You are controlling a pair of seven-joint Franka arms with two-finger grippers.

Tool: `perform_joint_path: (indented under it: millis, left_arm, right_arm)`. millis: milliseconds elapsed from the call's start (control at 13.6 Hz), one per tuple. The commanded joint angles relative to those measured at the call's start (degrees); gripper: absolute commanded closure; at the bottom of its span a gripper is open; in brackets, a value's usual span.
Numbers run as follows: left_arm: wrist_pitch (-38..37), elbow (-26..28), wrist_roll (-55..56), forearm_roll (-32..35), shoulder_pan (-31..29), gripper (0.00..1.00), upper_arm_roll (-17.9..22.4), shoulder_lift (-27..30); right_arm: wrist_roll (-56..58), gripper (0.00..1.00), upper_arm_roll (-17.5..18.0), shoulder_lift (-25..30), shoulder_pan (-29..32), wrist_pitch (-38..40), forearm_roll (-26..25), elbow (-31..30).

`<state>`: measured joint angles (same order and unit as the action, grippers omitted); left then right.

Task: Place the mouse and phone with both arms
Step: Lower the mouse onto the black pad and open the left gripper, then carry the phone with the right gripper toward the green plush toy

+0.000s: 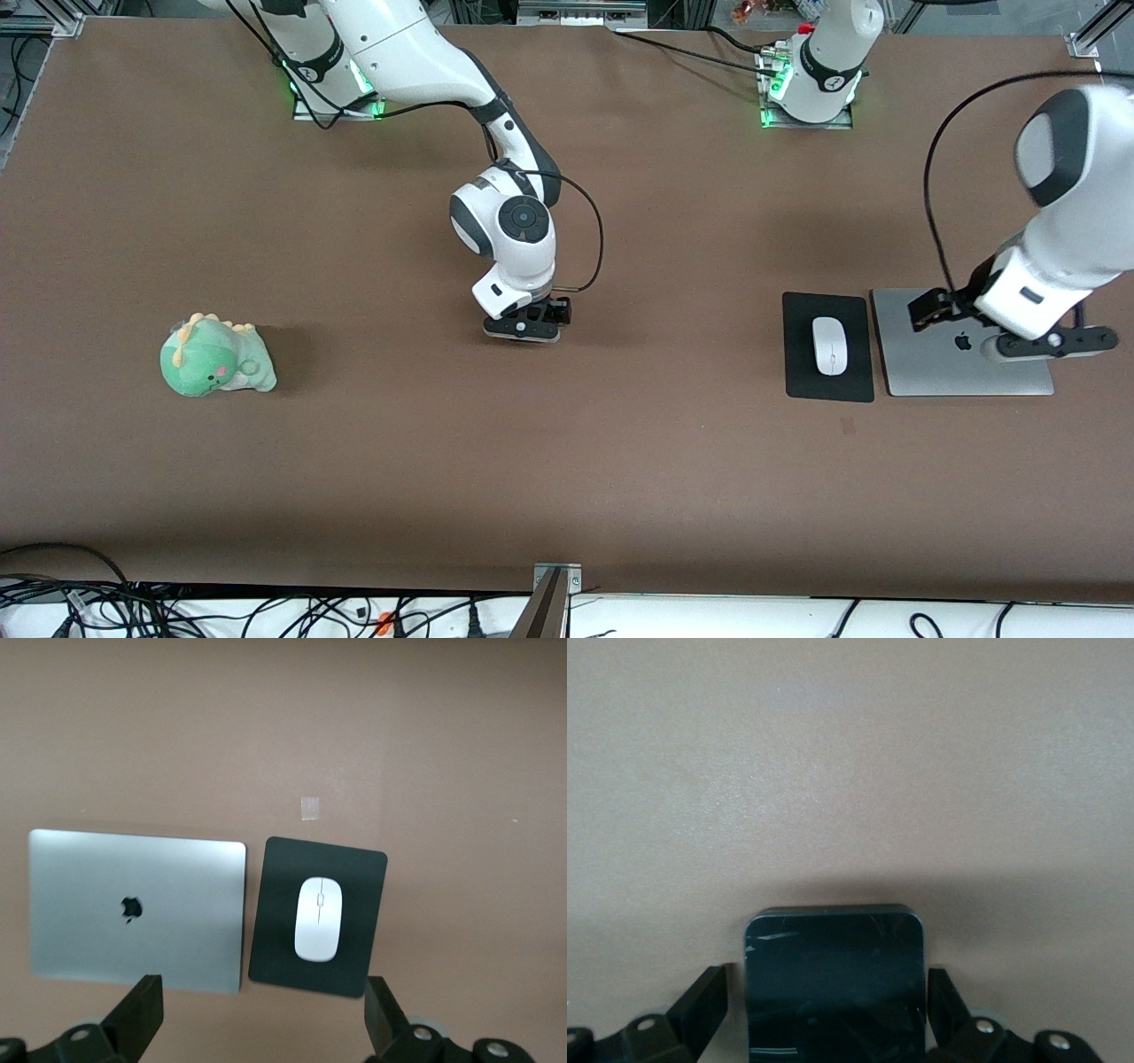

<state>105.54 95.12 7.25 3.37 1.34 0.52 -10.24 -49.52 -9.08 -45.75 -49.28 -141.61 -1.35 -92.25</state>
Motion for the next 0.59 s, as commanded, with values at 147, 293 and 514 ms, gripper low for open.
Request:
perform_joint_path:
  millis: [147, 293, 514]
  left_arm:
    - [-11.1, -8.5, -3.0, -1.3, -1.2, 0.00, 0.0, 0.6]
    - [-12.2, -8.3, -4.6, -1.2, -2.0, 0.00, -0.1, 1.4]
    - [-12.5, -7.8, -5.5, -0.9, -2.0, 0.00, -0.1, 1.6]
  right_arm:
    - [0.0, 0.11, -0.8, 0.3, -0.7, -3.0, -1.0, -2.3]
    - [0.4, 0.67, -0.7, 0.5, -0.7, -1.8, -0.8, -1.8]
    - [1.2, 0.96, -0.7, 0.7, -0.6, -0.9, -0.8, -1.6]
